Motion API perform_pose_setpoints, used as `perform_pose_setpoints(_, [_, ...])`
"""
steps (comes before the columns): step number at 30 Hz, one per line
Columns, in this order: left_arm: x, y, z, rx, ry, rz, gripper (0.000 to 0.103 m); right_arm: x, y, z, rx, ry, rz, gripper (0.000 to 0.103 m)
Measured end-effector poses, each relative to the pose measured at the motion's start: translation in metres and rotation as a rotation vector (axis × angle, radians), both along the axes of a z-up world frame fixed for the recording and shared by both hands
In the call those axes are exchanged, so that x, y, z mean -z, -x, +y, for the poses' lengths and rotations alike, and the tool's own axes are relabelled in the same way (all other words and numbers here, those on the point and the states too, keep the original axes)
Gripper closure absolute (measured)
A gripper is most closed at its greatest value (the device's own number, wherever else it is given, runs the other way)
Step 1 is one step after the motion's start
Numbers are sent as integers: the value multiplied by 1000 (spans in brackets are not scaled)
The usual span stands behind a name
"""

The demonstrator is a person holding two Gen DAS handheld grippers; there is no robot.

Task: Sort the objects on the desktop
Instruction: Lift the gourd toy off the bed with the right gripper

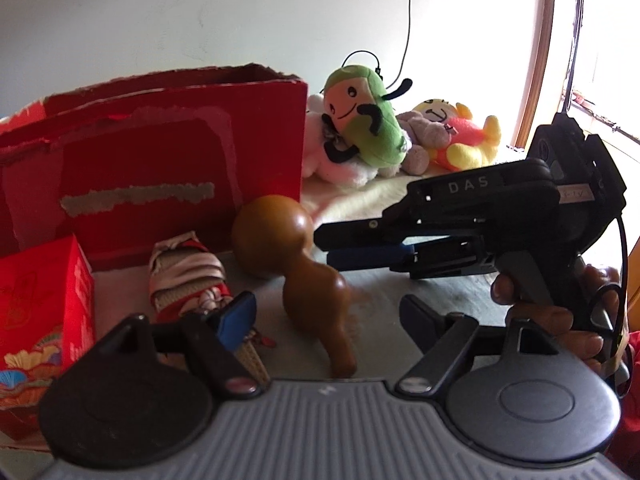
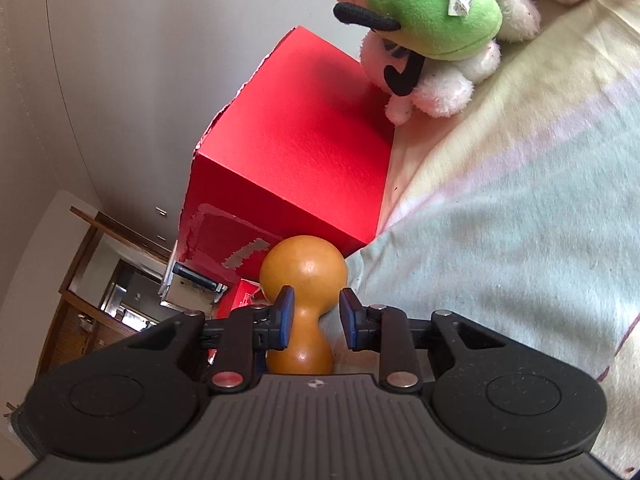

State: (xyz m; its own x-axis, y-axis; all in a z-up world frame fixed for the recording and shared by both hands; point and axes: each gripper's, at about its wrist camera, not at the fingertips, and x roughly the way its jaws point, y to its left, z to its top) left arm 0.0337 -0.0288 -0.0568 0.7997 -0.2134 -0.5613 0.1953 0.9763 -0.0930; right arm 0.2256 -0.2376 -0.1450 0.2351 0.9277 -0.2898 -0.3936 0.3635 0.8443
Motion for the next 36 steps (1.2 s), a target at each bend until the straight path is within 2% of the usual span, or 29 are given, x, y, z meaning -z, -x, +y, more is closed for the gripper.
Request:
perform_pose_setpoints(3, [-5,6,2,-20,-35,-26,20,2,0,0,-4,6,-5,77])
perform_pose_setpoints(5, [-10,7,-2,-71,-106,-60,10,3,0,-1,-3,3,-3,77])
perform_pose_setpoints(6, [-10,6,-2,-109,-127,-70,1,3,0,-2,-2,1,-2,77])
perform_pose_setpoints(7, [-10,4,0,-124,-117,-65,3,4,-1,-1,-3,0,-1,76])
perform_pose_setpoints(8, [-10,0,5,-112,-75,-36,4,4,-1,-1,-5,-2,0,76])
perform_pose_setpoints(10, [-9,-7,12,-85,27,15,14,4,-1,0,-9,-6,2,76])
perform_pose_setpoints(12, [-8,-10,14,-86,77,28,14,4,-1,-1,-15,-12,5,76])
perform_pose_setpoints(17, [-12,-19,6,-70,113,30,14,6,-2,-2,-39,-35,18,74])
perform_pose_setpoints(22, [-9,-35,-7,-53,74,62,16,10,-6,-6,-40,-54,48,78])
perform_pose_setpoints(26, [-1,-46,-8,-43,54,108,25,8,-5,-4,-49,-27,31,79])
perform_pose_setpoints(32, [0,-57,2,-12,102,166,28,1,-1,6,-53,38,-35,75])
perform_pose_setpoints(36, [0,-60,7,19,146,205,39,3,-5,7,-61,41,-27,75])
